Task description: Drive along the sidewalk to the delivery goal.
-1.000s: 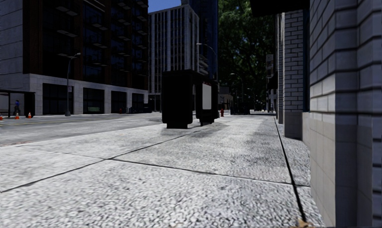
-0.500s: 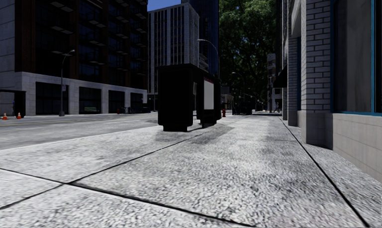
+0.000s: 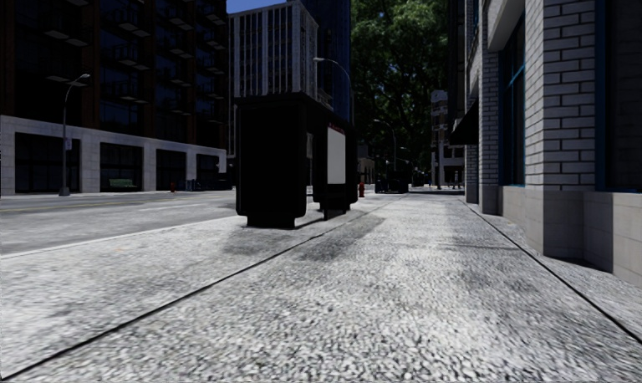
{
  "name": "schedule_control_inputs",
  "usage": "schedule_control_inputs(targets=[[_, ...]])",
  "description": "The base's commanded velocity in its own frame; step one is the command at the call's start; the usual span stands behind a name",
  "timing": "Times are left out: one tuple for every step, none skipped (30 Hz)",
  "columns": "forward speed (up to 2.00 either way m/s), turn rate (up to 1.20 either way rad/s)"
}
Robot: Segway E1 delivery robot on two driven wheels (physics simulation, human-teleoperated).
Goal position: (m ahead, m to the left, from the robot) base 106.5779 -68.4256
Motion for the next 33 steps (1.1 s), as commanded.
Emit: schedule_control_inputs(targets=[[2.0,-0.28],[2.0,-0.28],[2.0,-0.29],[2.0,-0.29],[2.0,-0.29],[2.0,-0.3],[2.0,-0.3],[2.0,-0.3],[2.0,-0.3],[2.0,-0.3],[2.0,-0.31],[2.0,-0.31],[2.0,-0.31],[2.0,-0.32],[2.0,-0.33],[2.0,-0.34],[2.0,-0.34],[2.0,-0.34],[2.0,-0.34],[2.0,-0.34],[2.0,-0.34],[2.0,-0.34],[2.0,-0.34],[2.0,-0.34],[2.0,-0.34],[2.0,-0.34],[2.0,-0.34],[2.0,-0.34],[2.0,-0.34],[2.0,-0.34],[2.0,-0.34],[2.0,-0.34],[2.0,-0.34]])
